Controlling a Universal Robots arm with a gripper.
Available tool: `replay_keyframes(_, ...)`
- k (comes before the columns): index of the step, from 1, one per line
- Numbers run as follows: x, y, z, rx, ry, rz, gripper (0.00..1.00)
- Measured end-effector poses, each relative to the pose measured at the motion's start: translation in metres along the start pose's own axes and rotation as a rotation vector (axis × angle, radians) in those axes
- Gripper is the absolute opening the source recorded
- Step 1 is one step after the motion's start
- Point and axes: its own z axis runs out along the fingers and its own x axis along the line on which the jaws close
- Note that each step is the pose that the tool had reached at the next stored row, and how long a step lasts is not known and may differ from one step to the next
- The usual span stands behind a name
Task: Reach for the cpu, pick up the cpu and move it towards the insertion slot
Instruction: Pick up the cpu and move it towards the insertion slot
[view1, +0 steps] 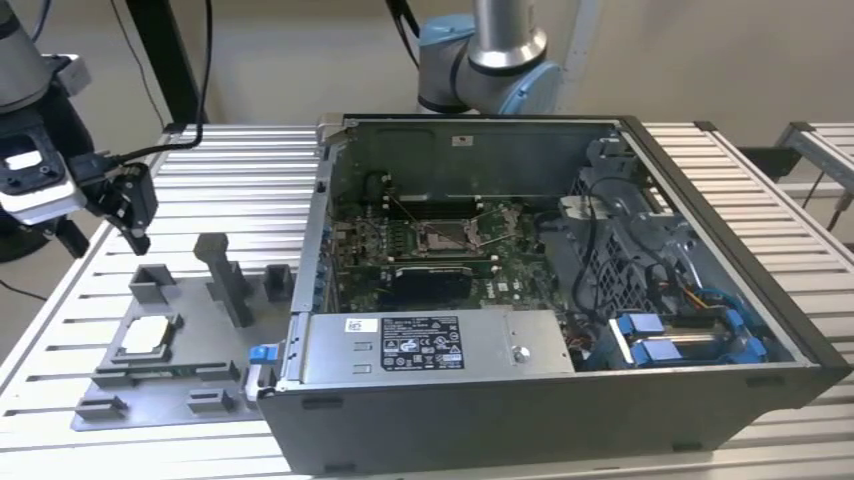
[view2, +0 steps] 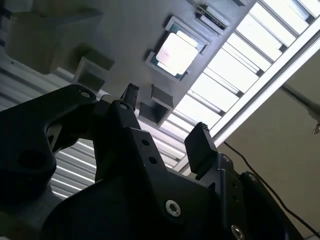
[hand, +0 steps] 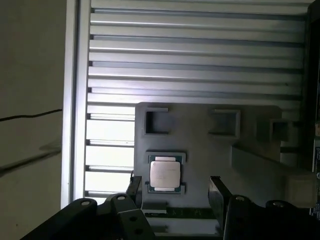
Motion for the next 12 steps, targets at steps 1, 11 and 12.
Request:
replay_keyframes(1,0.0001,-0.0012,0.0016,0.0001,0.0002,0.000,1.00)
replay_keyframes(11,0.0023,-0.0090,0.0184,0.0000,-0.0014,0.000,1.00)
replay_keyframes(12,0.0025,-0.0091,0.0203,0.0000,-0.0015,0.000,1.00)
